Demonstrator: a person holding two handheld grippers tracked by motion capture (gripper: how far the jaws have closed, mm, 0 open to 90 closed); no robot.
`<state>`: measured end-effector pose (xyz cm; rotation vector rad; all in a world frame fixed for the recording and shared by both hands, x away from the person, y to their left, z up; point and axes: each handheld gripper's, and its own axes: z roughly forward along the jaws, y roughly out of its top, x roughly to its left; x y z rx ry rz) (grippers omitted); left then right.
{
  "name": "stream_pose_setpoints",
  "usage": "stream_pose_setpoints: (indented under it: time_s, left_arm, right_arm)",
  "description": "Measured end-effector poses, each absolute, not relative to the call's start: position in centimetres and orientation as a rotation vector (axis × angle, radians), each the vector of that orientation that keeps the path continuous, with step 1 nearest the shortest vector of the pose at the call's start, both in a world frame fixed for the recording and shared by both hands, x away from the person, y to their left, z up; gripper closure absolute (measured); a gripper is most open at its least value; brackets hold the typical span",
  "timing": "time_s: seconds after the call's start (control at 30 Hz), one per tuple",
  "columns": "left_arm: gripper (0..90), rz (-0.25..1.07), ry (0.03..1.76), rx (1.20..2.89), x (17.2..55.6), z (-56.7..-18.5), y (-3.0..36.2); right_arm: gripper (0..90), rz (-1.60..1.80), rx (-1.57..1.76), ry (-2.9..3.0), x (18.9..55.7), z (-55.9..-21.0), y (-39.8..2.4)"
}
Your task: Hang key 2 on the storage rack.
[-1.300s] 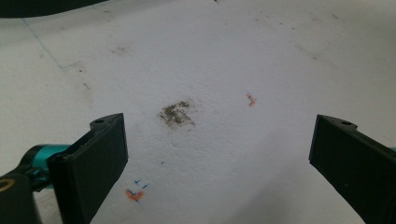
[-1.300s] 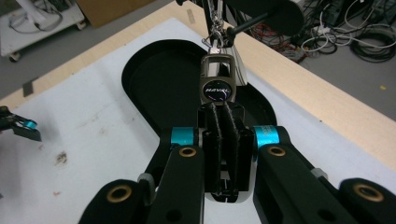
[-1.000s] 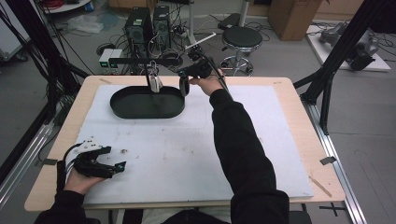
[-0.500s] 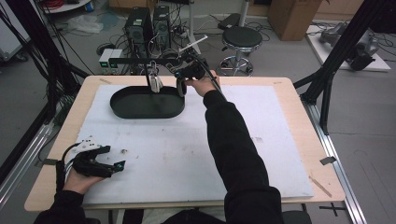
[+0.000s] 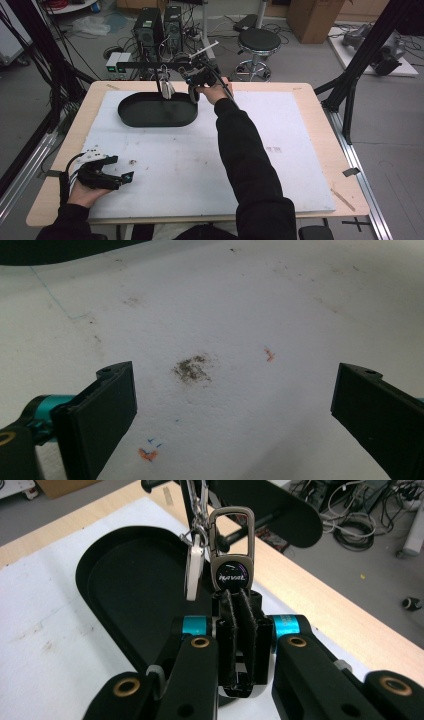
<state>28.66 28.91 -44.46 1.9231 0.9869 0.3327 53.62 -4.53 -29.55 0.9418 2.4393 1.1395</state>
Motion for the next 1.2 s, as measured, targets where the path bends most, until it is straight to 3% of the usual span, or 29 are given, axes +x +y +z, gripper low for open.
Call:
stream_pose_setpoints:
  time_s: [0.57,0.67,0.7,0.97,1.07,1.1,1.2]
  left_arm:
    - [5.0,0.331,0.983,1.917,28.7,-44.4,29.0]
    - [5.0,0.33,0.985,1.905,28.7,-44.3,29.0]
    - [5.0,0.33,0.983,1.906,28.7,-44.3,29.1]
    - [5.0,0.334,0.984,1.901,28.5,-44.2,29.0]
    - [5.0,0.333,0.986,1.899,28.5,-44.2,29.0]
    - [4.9,0.333,0.987,1.9,28.5,-44.2,29.0]
    - [4.9,0.334,0.988,1.904,28.6,-44.2,29.1]
  right_arm:
    - [83.6,1.197,0.984,2.388,55.5,-31.0,-5.3]
    - [65.1,1.235,1.064,2.377,55.8,-31.1,-6.0]
    - [55.1,1.246,1.087,2.387,55.9,-31.0,-6.3]
    - [10.1,1.292,1.221,2.369,55.1,-31.0,-9.5]
    - [8.0,1.355,1.212,2.364,54.4,-31.1,-10.9]
    - [1.9,1.359,1.209,2.361,54.2,-31.1,-11.3]
    - [1.0,1.342,1.191,2.363,53.6,-31.3,-12.3]
